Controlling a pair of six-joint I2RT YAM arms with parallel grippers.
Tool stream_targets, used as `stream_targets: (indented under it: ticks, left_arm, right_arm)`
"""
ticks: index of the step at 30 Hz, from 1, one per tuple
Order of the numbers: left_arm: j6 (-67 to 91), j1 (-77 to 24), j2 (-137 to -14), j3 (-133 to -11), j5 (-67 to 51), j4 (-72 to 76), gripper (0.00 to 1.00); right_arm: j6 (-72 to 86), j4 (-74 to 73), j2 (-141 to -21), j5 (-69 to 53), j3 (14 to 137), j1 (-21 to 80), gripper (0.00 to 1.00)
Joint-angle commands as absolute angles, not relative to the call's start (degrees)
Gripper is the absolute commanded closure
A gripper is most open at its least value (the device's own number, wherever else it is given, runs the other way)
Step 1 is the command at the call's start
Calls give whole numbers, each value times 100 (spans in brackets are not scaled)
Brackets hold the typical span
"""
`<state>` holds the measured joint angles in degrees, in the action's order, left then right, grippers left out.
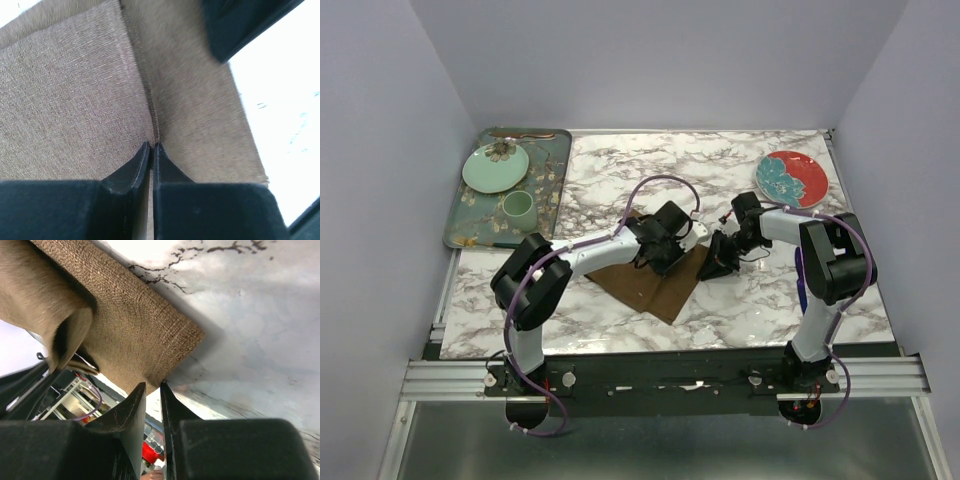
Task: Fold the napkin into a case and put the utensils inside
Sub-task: Fold the rectangle-folded napkin at the center of the board.
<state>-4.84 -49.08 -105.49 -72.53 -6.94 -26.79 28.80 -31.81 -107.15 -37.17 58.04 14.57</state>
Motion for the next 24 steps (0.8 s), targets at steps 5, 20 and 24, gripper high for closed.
stream_targets:
  ticks: [5, 20, 24]
  left_arm:
    - [-27, -4913, -10503, -7892, -1423, -2918, 92]
    - [386, -4922, -10960, -8095, -1784, -2971, 88]
    - [466, -4922, -11057, -8156, -1811, -2918, 88]
  right_arm:
    - [2689, -3164, -10969, -2953, 5774, 1521, 74]
    - [2707, -3208, -10890, -2900, 5783, 1521, 74]
    - [2698, -3287, -10749, -2892, 5801, 1521, 74]
